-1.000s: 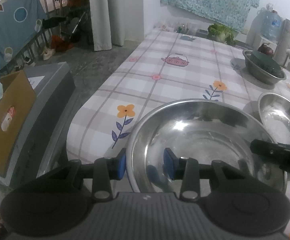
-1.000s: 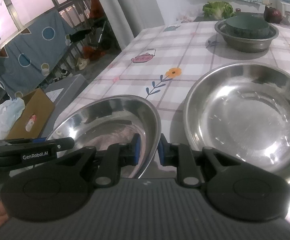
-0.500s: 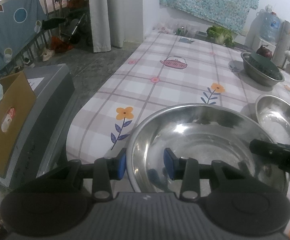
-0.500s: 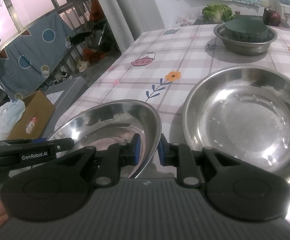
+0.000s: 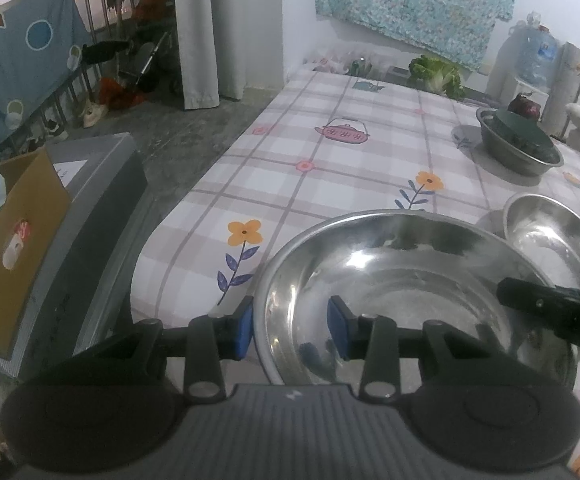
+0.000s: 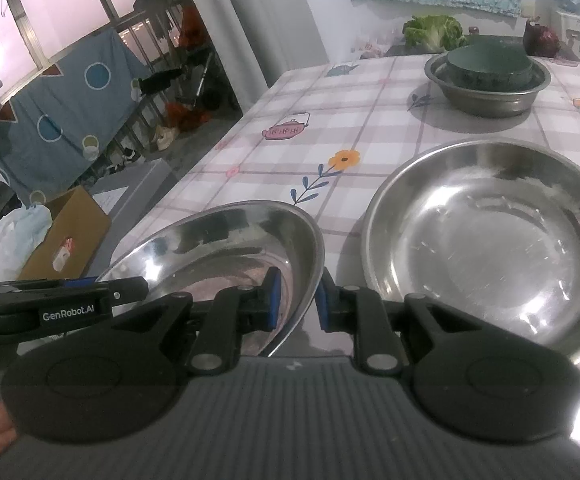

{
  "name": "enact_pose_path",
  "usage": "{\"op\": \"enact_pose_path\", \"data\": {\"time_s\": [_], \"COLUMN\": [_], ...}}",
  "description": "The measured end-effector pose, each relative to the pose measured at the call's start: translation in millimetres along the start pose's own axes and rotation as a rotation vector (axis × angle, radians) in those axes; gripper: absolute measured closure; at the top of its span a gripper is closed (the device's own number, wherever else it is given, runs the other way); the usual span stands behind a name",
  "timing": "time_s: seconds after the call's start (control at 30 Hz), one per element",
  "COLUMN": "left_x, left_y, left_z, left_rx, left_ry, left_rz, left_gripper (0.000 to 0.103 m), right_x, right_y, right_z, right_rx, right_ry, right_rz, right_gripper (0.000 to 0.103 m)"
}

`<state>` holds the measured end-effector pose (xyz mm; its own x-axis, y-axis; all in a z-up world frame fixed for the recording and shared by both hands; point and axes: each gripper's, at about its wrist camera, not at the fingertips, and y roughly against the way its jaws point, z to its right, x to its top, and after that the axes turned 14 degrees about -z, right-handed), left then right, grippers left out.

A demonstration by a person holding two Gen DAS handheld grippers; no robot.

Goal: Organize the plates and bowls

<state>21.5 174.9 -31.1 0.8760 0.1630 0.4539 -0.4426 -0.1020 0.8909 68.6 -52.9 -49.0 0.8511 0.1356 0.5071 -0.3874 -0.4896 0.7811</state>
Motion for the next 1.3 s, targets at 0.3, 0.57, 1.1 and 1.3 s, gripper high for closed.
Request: {"op": "enact_pose_path", "data": {"time_s": [0.3,0.57,1.1,1.3], "left_x": [0,0,2,3], "left_y": [1,1,1,1], "left_z": [3,3,9,12], "left_rx": [-0.006,-0.009,-0.013,-0.017], "left_ry": [-0.004,-0.007,-0.015,-0.021], "left_rz": [0.002,0.004,0.004,0.007], "left_gripper": [0.064,0.064,0.064,0.064], "right_x": [0,0,-2,-2], "right_y": [3,6,12,15], "right_z": [0,1,3,4], "right_rx": [-0.004,-0.005,-0.008,-0.011], "right_ry": [-0.001,-0.005,-0.013,-0.018], "right_rz": [0.005,0.013,0.027,0.035], "right_gripper": [0.085,0.085,0.085,0.085]}}
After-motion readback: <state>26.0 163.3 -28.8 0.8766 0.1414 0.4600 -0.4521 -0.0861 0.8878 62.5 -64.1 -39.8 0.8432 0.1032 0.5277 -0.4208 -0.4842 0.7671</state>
